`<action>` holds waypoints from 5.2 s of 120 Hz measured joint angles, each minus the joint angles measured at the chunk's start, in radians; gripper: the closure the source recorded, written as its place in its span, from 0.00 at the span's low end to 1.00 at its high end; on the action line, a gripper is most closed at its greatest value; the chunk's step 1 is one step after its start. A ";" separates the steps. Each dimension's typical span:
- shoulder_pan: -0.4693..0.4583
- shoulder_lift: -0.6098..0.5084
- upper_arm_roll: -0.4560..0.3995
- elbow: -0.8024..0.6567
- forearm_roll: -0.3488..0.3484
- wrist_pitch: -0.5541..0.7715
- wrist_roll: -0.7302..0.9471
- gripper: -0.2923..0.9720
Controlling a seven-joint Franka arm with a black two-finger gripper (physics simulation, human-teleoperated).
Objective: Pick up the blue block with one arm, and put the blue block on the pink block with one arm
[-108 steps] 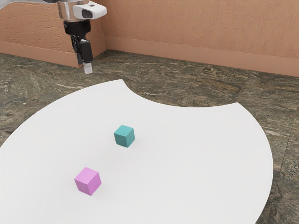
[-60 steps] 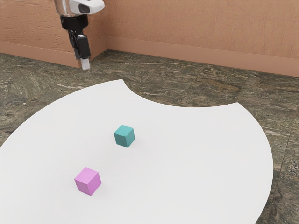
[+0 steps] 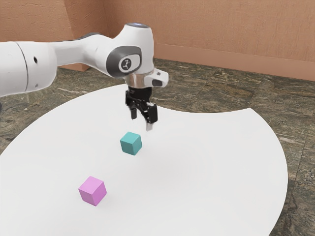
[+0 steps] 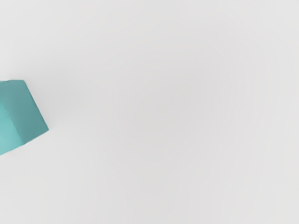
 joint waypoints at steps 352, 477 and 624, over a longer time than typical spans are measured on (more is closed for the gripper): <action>0.059 0.188 0.204 -0.101 -0.094 0.437 -0.002 0.23; 0.029 0.241 0.234 -0.073 -0.091 0.457 0.024 0.44; 0.181 -0.605 0.050 -0.998 -0.171 0.706 -0.240 0.53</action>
